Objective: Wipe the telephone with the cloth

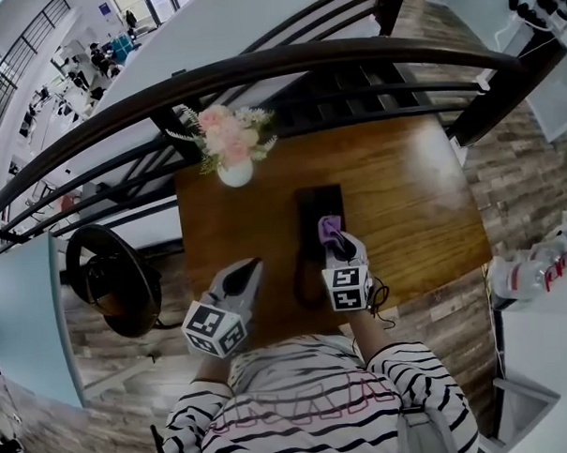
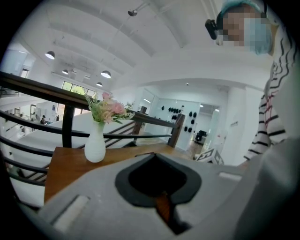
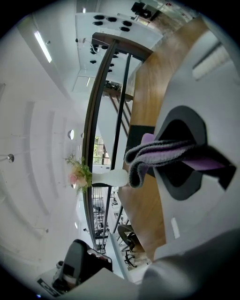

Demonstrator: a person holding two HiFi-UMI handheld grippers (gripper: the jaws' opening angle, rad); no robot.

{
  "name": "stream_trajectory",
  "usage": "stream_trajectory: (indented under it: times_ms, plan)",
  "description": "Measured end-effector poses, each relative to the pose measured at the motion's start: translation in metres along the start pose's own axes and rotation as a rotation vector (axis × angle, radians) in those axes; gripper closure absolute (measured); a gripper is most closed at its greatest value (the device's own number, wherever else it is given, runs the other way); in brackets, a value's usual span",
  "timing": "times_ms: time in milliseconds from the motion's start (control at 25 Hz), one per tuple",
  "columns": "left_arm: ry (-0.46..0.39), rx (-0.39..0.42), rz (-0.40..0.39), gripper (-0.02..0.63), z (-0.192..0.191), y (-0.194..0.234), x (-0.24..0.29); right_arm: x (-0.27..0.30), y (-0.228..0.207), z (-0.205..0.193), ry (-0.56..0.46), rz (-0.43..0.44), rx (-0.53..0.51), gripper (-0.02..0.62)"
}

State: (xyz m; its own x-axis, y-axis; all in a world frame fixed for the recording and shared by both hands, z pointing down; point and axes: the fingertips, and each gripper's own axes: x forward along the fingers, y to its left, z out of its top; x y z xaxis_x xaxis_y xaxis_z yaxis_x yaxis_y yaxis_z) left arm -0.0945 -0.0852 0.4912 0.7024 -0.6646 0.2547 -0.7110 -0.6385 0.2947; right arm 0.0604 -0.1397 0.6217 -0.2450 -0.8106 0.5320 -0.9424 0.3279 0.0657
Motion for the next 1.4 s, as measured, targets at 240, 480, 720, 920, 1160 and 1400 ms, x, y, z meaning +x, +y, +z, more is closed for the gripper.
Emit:
stream_trajectory:
  times_ms: [240, 480, 720, 920, 1160, 1400]
  plan:
    - [0.008, 0.005, -0.007, 0.606, 0.000, 0.007, -0.013, -0.002, 0.056, -0.005, 0.007, 0.085, -0.023, 0.538]
    - [0.020, 0.011, -0.014, 0.606, -0.002, 0.009, -0.020, 0.006, 0.083, -0.014, 0.024, 0.110, -0.040, 0.538]
    - [0.033, 0.017, -0.016, 0.606, -0.004, 0.006, -0.018, 0.017, 0.082, -0.021, 0.033, 0.106, -0.061, 0.538]
    - [0.035, 0.021, -0.012, 0.606, -0.005, 0.002, -0.011, 0.018, 0.073, -0.023, 0.029, 0.110, -0.061, 0.538]
    - [0.035, 0.017, -0.013, 0.606, -0.006, -0.004, 0.002, 0.015, 0.050, -0.029, 0.035, 0.087, -0.033, 0.538]
    - [0.037, 0.012, -0.025, 0.606, -0.008, -0.012, 0.015, 0.009, 0.013, -0.041, 0.054, 0.035, 0.005, 0.538]
